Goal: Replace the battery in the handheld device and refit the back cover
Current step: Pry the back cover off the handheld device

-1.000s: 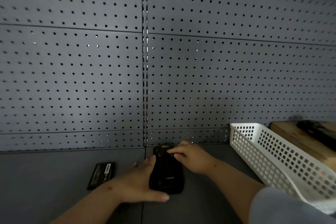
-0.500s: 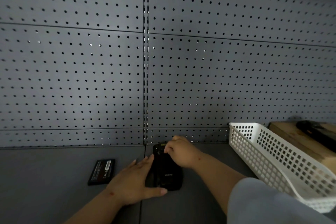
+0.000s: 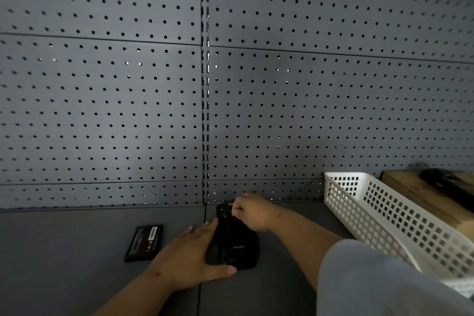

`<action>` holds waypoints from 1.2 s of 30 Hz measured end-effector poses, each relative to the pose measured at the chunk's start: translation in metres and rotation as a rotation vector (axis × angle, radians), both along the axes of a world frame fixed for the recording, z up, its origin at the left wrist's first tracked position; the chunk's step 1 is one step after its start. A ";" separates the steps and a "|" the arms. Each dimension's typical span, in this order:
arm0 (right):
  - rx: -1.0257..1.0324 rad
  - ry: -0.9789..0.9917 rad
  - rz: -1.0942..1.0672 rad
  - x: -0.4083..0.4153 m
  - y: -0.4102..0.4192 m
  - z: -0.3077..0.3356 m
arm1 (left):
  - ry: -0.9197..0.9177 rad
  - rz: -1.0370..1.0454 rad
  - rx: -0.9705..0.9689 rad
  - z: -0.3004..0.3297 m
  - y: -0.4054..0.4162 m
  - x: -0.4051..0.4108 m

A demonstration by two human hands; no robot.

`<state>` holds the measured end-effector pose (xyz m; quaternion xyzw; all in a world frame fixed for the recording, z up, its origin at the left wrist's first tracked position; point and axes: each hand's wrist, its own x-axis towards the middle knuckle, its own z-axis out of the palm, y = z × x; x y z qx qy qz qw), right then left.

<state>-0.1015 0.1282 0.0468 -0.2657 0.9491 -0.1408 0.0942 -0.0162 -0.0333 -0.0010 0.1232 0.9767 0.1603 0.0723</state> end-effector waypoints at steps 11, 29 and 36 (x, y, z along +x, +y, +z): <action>-0.121 0.092 0.027 0.002 0.008 -0.011 | 0.023 -0.015 -0.013 0.004 0.002 0.003; -0.148 0.066 0.014 0.004 0.007 -0.006 | 0.102 0.020 0.076 0.000 0.000 -0.009; -0.228 0.141 -0.061 0.002 0.017 -0.010 | 0.051 0.008 0.094 0.001 -0.003 -0.012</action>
